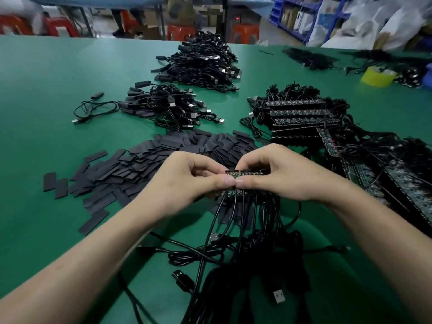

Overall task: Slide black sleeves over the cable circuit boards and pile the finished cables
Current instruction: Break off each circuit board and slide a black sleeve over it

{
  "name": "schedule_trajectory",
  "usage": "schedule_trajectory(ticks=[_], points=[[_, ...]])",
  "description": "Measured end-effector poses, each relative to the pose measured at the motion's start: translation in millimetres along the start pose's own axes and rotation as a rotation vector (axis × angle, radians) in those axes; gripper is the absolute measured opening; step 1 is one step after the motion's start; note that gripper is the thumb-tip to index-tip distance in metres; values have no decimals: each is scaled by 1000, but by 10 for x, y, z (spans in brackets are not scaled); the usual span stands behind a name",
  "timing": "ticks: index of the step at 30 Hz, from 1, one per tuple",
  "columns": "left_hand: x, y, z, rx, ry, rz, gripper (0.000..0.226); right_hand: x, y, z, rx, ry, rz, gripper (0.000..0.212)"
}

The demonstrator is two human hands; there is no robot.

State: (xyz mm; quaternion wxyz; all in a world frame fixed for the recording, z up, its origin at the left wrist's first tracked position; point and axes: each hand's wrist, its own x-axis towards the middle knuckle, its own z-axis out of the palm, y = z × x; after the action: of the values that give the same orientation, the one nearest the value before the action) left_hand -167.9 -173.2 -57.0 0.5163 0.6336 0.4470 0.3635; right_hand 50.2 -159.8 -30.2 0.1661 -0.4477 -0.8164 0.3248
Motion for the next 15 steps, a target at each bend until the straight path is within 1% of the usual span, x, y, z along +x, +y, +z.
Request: schedule_trajectory(ticks=[5, 10, 13, 15], points=[[-5, -6, 22, -94, -40, 17, 19, -23, 80, 54, 103, -4, -40, 5], [3, -29, 10, -183, -91, -24, 7, -17, 150, 83, 225, -38, -87, 5], [-10, -45, 24, -275, -99, -37, 7, -10, 163, 109, 317, -47, -110, 5], [-13, -31, 16, -306, -80, -44, 9, -3, 181, 95, 319, -44, -96, 7]])
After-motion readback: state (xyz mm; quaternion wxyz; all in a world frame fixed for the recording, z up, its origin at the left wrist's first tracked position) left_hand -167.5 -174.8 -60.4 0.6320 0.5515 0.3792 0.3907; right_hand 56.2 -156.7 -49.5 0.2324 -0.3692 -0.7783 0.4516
